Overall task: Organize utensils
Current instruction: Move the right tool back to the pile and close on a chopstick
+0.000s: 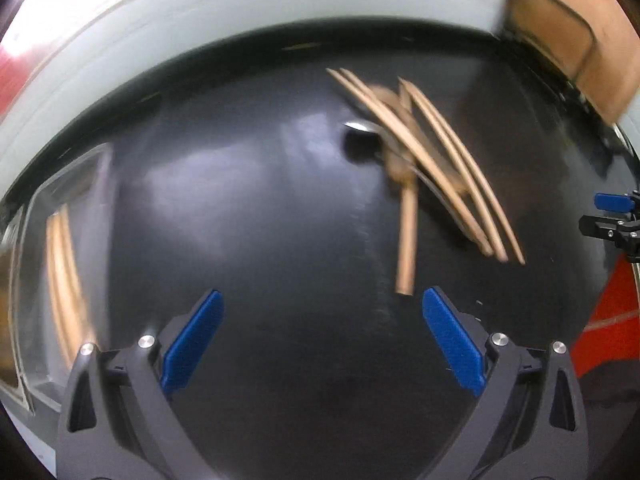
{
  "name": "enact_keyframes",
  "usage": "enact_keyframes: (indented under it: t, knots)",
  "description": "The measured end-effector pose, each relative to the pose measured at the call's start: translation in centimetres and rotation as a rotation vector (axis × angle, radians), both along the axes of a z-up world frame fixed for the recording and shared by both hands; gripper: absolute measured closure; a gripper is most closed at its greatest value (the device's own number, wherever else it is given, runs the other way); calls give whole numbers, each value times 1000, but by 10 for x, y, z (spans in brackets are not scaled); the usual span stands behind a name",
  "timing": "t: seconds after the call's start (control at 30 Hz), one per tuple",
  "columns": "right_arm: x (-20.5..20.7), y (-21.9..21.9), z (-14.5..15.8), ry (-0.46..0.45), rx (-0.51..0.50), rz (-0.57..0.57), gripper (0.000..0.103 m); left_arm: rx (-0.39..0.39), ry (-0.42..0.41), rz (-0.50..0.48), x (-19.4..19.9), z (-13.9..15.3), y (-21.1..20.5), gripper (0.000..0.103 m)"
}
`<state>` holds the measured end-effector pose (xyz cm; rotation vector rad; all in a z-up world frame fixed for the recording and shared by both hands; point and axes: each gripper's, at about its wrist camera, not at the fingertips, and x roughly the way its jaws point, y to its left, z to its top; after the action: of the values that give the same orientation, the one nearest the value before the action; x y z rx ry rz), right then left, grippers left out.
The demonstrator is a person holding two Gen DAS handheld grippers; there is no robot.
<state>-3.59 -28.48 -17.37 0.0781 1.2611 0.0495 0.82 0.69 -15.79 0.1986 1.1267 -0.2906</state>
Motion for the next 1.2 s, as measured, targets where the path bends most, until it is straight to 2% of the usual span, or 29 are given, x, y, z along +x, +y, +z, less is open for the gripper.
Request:
enact_keyframes:
  t: [0.13,0.27,0.43,0.5,0.6,0.67,0.7,0.77,0.83,1.03,1.2]
  knots:
    - [-5,-3,-14,13,11,14,21,-38,24,23,1,-7,-13,6]
    - [2,10,-8,-31,40,44,21,-86,46,79,15,-4,-21,6]
    - [36,23,5,-99,44,51,23,-124,49,145,49,3,-32,6]
    - [49,26,9,-110,59,43,24,-141,59,199,66,3,-37,6]
    - [61,28,12,-108,64,51,28,-149,55,227,84,3,-47,7]
    - [68,30,11,-98,71,59,31,-164,79,246,93,-1,-50,10]
    - [73,31,8,-95,79,65,35,-177,91,260,97,-2,-50,17]
    - [78,31,6,-86,92,74,43,-188,107,286,104,-6,-48,21]
    - [87,33,3,-71,105,83,56,-196,116,297,108,-11,-48,34]
    - [114,48,-5,-56,116,122,65,-196,166,282,123,-26,-54,53]
    - [134,59,-10,-48,129,136,65,-206,172,304,133,-26,-50,54]
